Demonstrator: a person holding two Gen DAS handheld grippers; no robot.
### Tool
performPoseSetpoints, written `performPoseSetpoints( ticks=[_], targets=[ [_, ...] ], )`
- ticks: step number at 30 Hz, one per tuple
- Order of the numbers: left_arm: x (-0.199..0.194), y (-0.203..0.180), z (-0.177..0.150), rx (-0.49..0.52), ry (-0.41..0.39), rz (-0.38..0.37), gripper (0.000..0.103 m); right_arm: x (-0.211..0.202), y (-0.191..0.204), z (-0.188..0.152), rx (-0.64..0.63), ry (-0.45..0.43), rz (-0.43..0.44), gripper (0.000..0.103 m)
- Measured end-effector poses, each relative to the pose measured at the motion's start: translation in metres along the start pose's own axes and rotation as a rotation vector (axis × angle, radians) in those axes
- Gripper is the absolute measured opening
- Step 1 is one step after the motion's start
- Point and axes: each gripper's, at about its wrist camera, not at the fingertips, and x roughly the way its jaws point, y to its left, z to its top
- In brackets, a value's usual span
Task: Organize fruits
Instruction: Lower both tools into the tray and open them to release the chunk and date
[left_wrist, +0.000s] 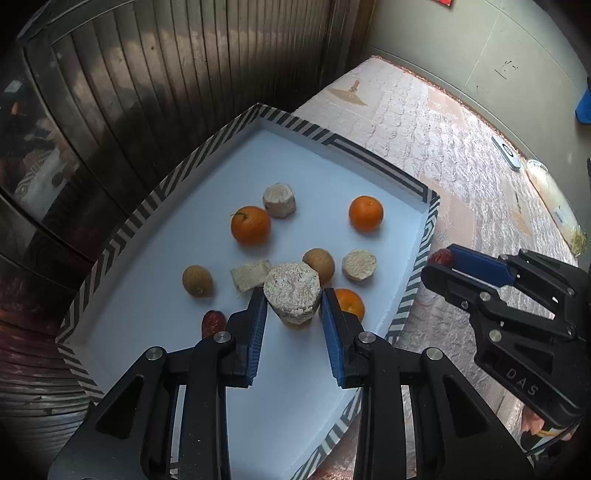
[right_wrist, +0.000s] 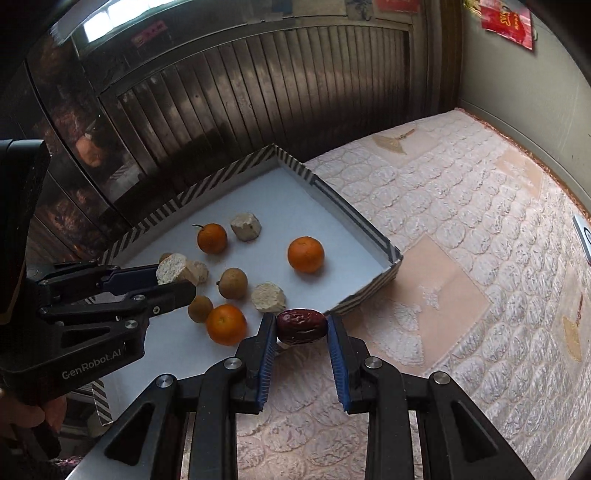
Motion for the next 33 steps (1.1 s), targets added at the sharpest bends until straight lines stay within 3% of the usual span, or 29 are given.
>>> performPoseSetpoints(
  ticks=[13, 33],
  targets=[
    [0.009, 0.013, -0.027, -0.026, 0.051, 0.002, 0.029, 0.047, 0.024, 0.037, -0.037, 0.020, 0.051, 0.027],
    [0.016, 0.018, -0.027, -0.058, 0.051, 0.063, 0.029, 0.088, 0.030, 0.063, -0.030, 0.050, 0.058, 0.027]
  ],
)
